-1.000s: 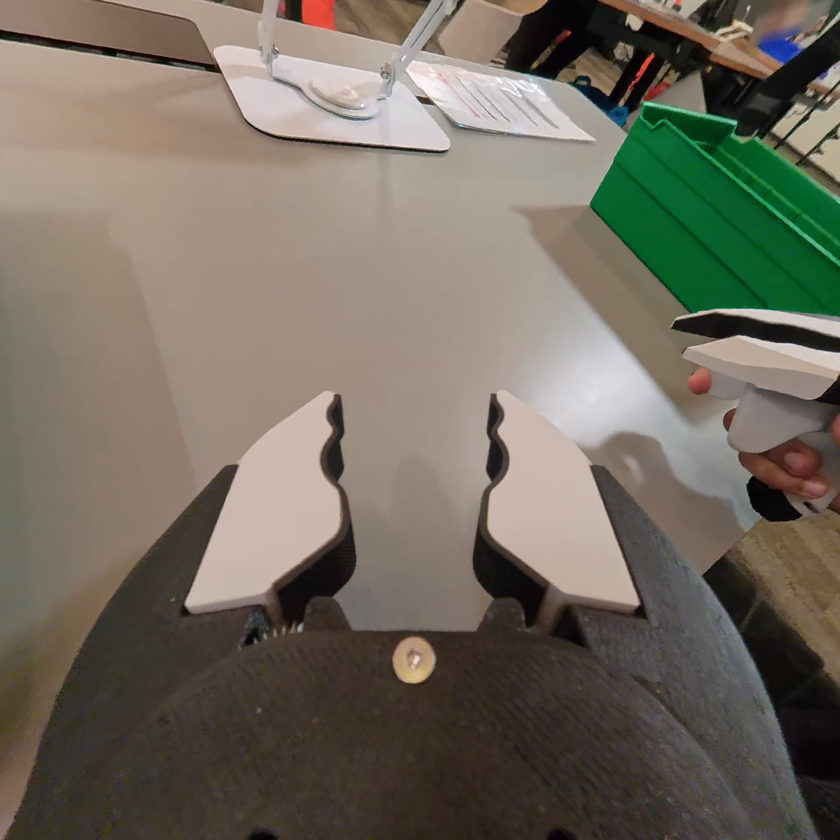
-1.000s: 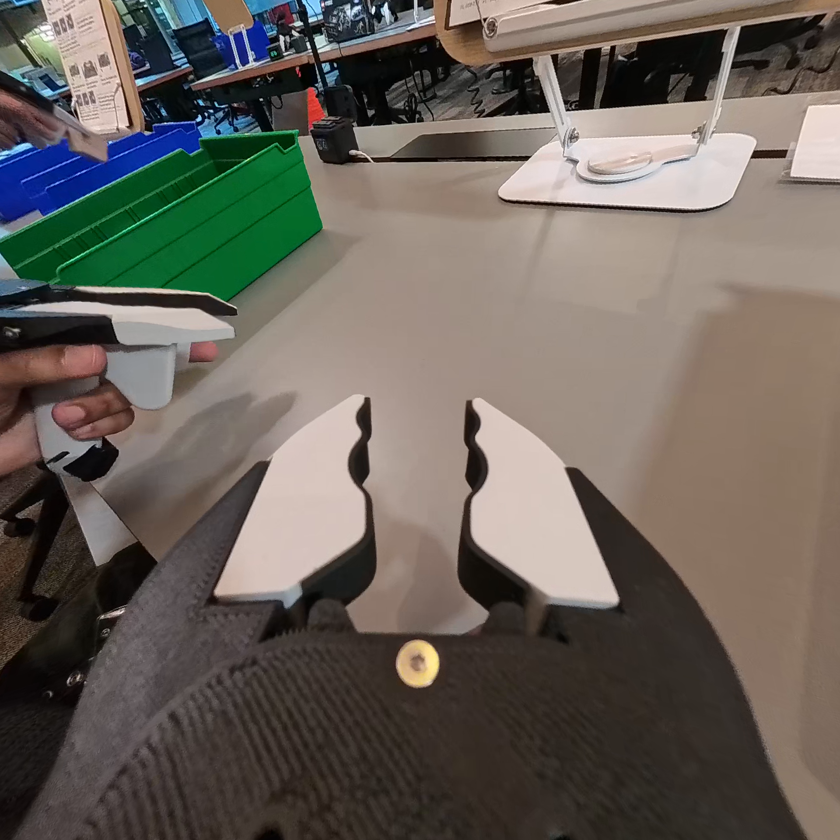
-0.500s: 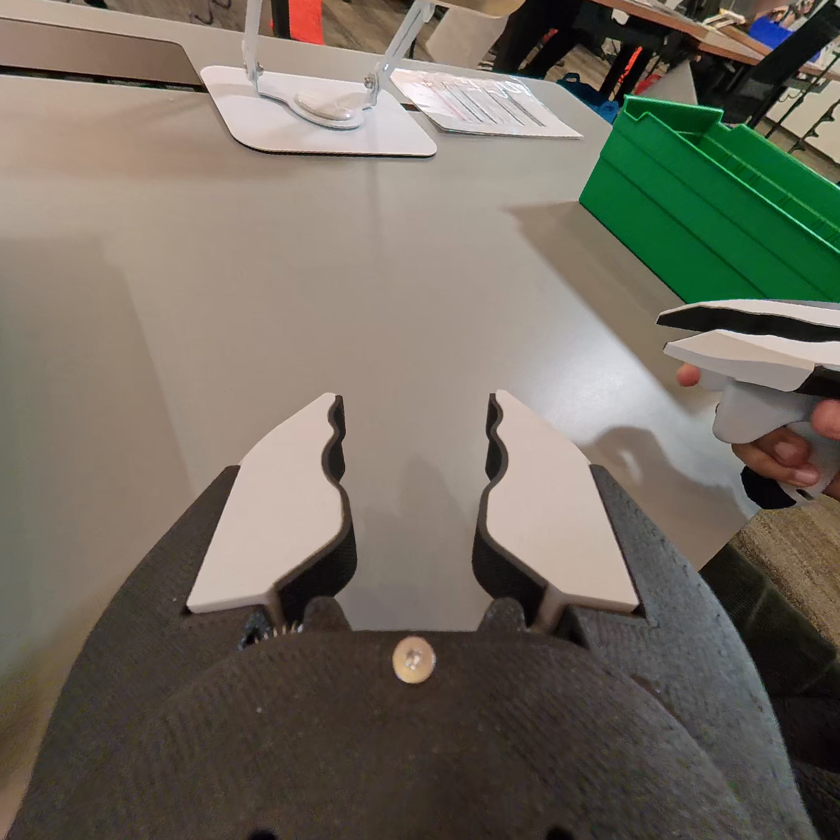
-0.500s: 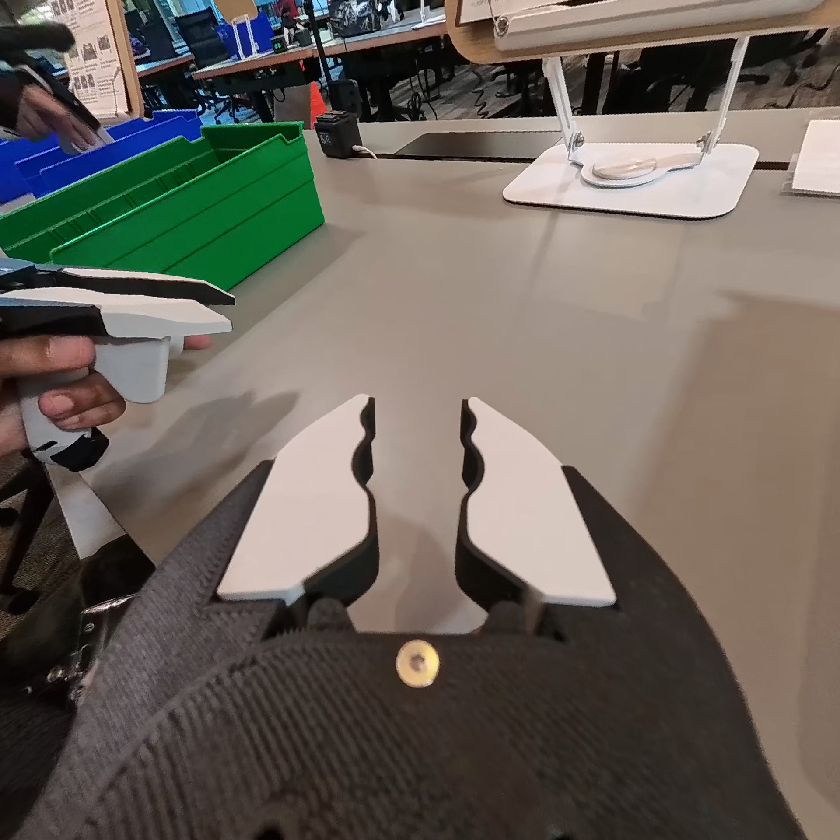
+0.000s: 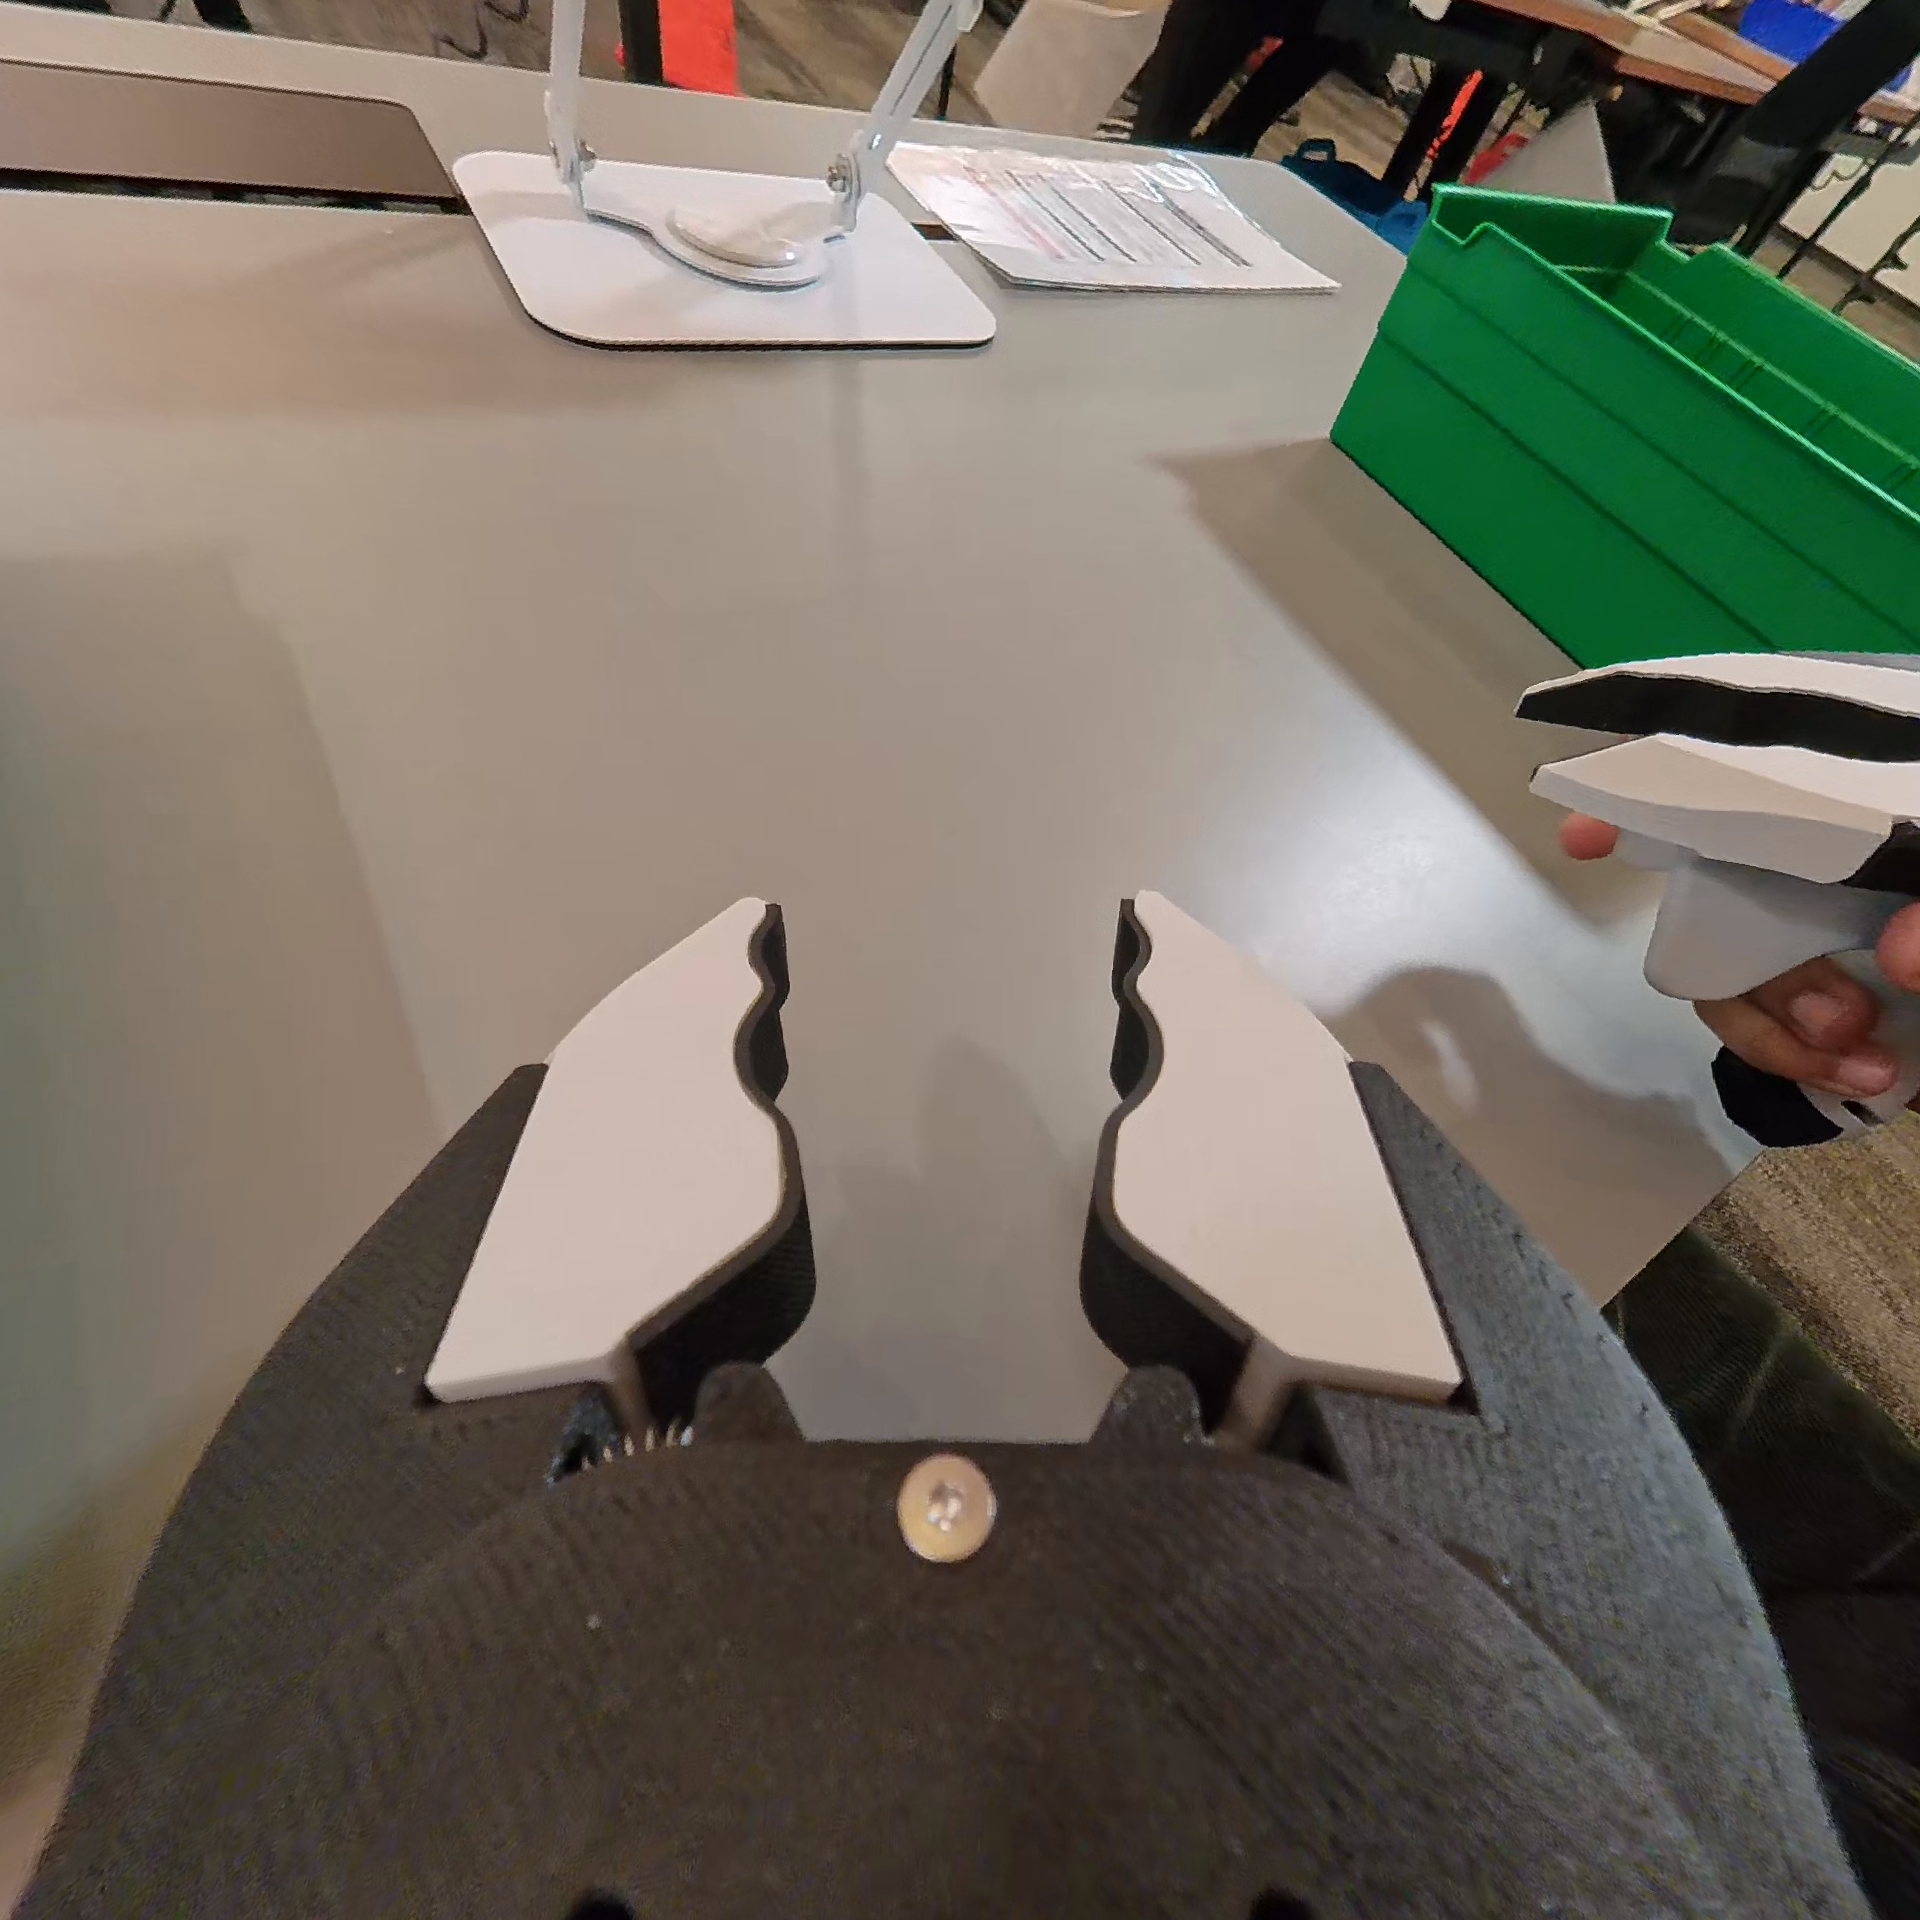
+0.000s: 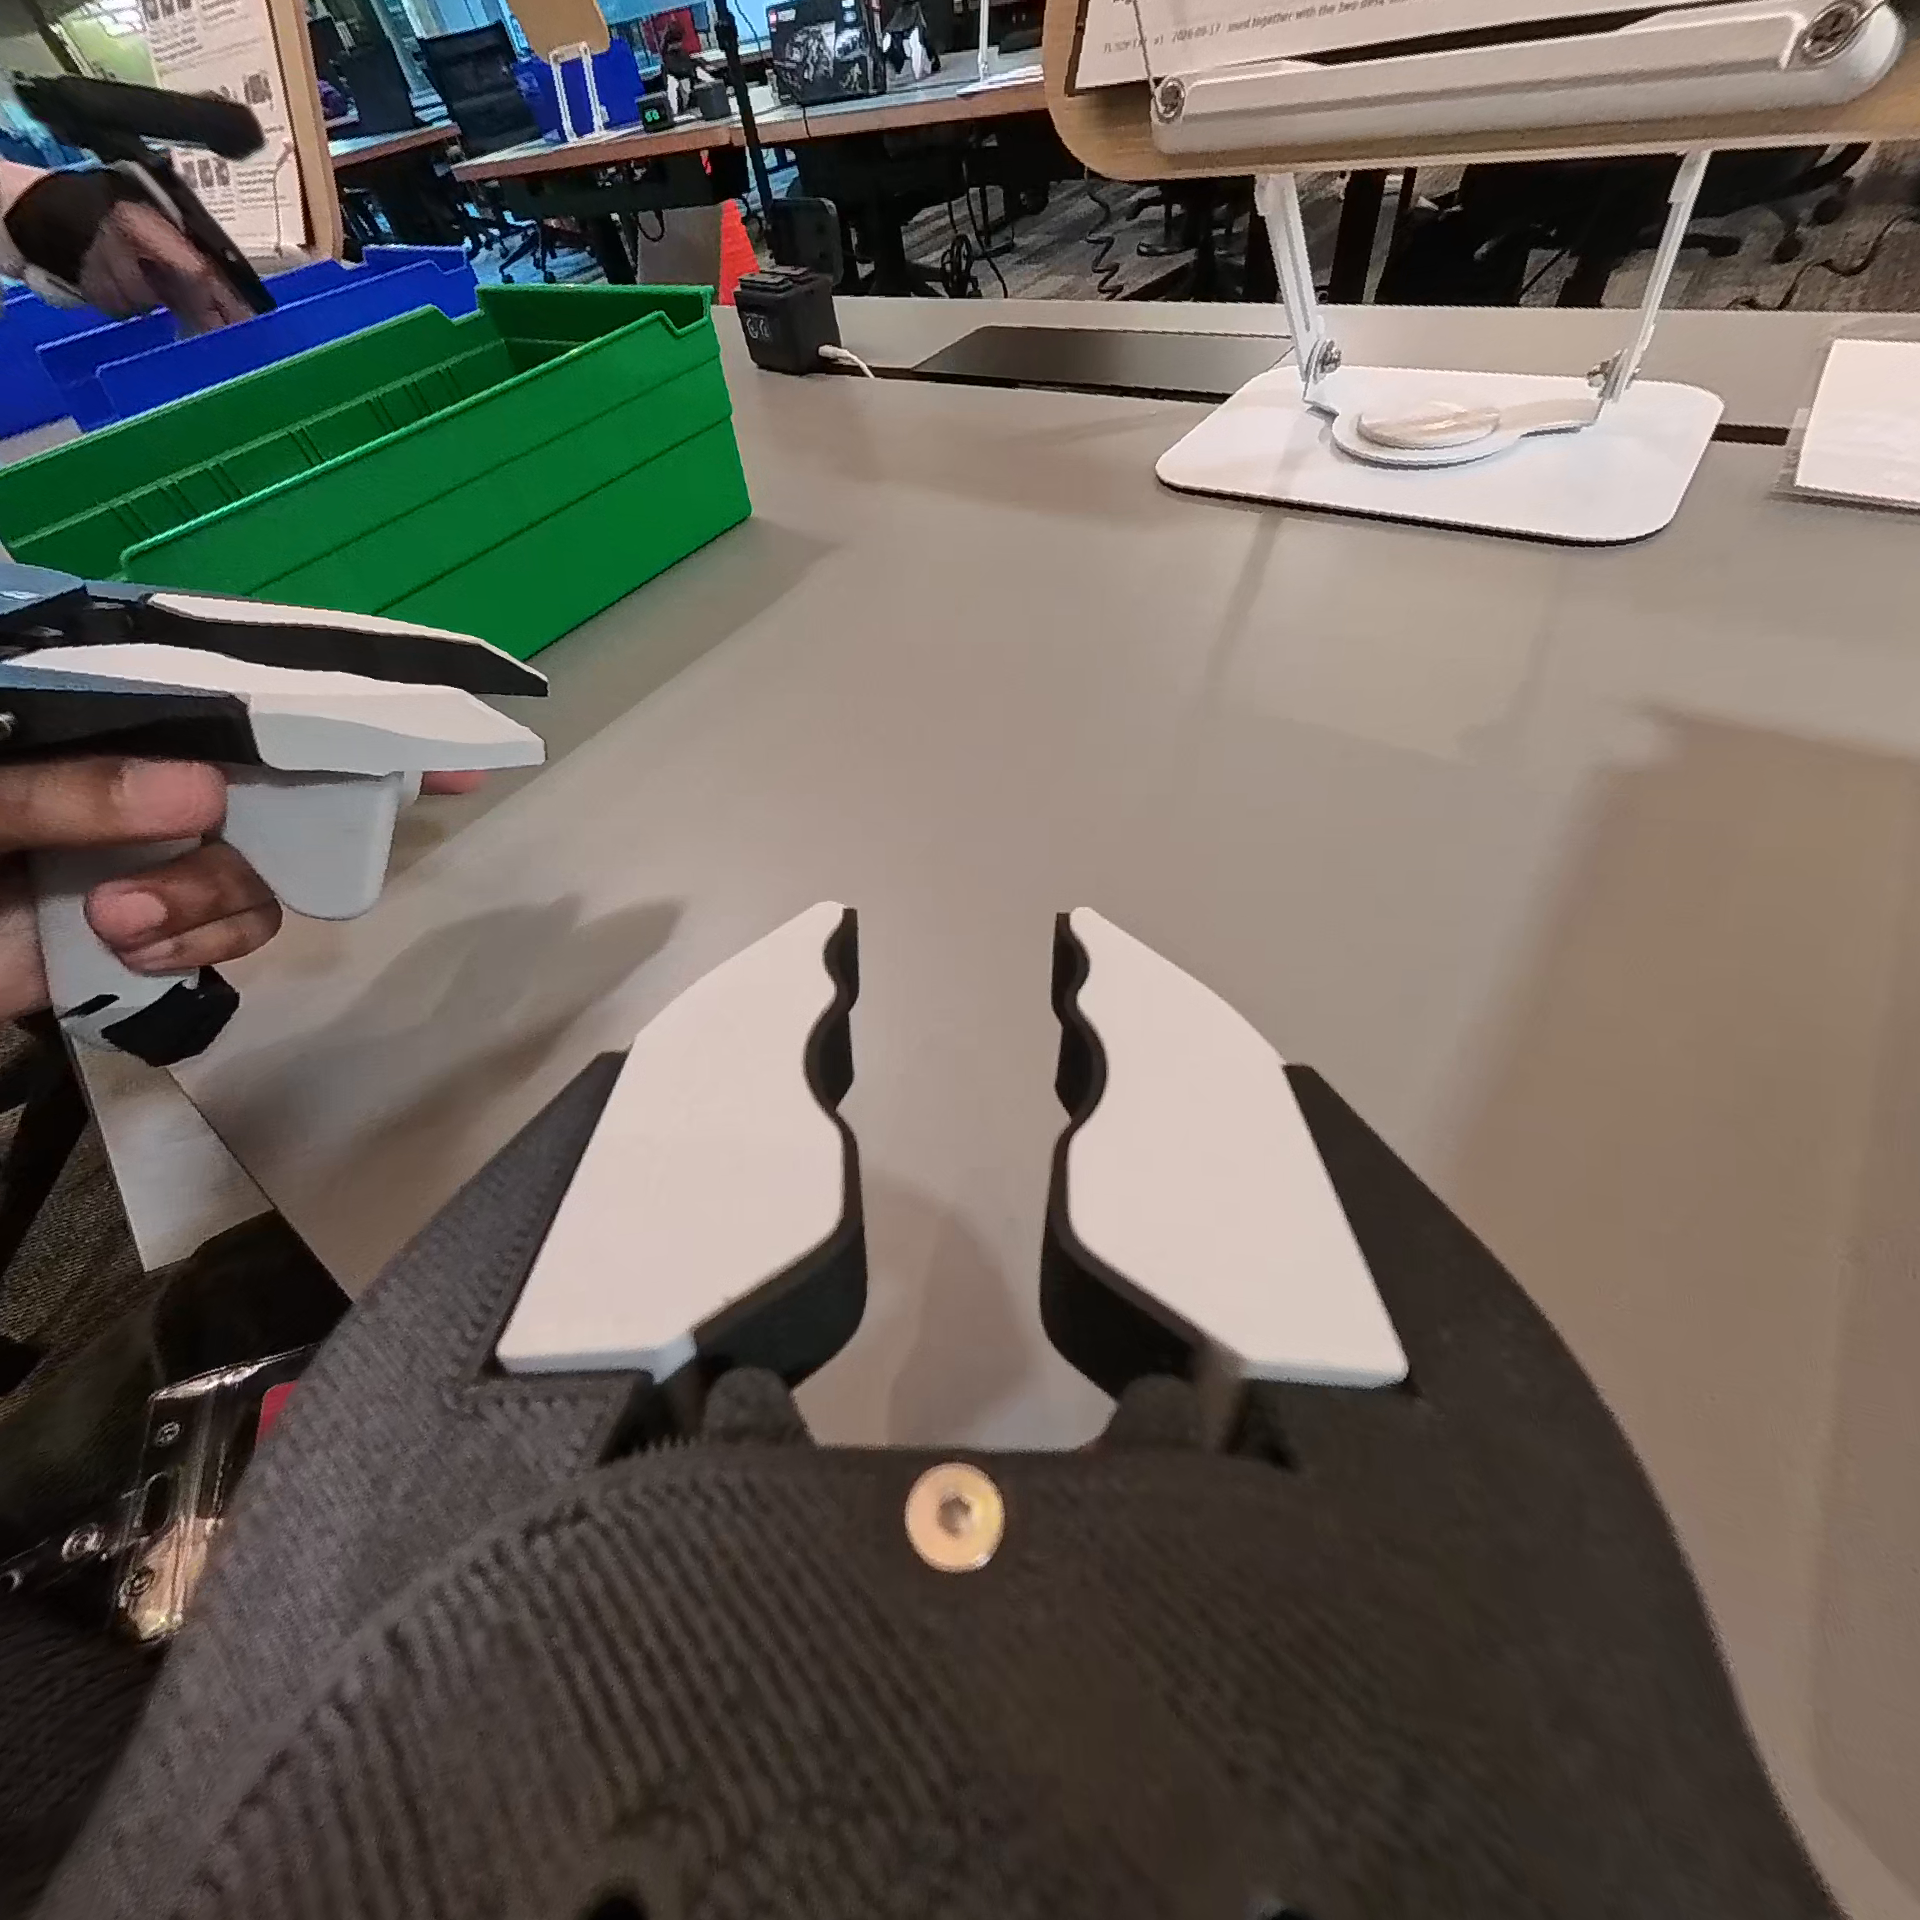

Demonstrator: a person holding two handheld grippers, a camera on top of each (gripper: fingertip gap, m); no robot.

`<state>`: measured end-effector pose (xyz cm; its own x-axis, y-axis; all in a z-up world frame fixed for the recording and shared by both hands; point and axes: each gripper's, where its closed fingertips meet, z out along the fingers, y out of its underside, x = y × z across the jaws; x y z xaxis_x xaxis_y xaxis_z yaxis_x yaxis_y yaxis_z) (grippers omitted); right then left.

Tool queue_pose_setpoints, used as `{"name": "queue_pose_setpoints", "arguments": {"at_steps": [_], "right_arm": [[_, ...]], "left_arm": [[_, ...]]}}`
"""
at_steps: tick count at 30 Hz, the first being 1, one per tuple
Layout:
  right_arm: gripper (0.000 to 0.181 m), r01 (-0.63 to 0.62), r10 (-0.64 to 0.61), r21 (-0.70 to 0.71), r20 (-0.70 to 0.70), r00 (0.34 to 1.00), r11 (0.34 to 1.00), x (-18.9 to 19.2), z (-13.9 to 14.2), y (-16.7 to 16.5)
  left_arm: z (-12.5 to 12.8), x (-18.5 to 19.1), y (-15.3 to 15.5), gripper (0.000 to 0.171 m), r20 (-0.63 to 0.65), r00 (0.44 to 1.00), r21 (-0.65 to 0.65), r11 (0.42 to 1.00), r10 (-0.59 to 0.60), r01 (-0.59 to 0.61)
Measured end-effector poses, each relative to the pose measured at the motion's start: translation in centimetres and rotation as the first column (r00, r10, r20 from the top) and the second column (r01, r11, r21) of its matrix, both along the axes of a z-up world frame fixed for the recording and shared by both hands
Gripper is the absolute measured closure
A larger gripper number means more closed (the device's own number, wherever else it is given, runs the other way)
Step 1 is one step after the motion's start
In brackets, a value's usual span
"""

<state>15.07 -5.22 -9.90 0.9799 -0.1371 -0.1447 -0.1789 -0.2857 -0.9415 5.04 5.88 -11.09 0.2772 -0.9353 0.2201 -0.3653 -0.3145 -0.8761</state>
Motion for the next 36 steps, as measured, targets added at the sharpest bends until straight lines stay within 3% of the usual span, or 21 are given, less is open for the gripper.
{"name": "queue_pose_setpoints", "arguments": {"at_steps": [28, 36], "right_arm": [[0.144, 0.006, -0.007, 0.007, 0.050, 0.999, 1.000, 0.0, 0.2, 0.1], [0.140, 0.004, -0.005, 0.009, 0.078, 0.997, 1.000, -0.1, 0.3, 0.1]], "left_arm": [[-0.3, -0.2, 0.2, 0.109, -0.015, 1.000, 0.008, 1.000, 0.004, -0.004], [1.0, -0.2, -0.3, 0.105, 0.013, 1.000, 0.021, 1.000, -0.018, 0.018]]}}
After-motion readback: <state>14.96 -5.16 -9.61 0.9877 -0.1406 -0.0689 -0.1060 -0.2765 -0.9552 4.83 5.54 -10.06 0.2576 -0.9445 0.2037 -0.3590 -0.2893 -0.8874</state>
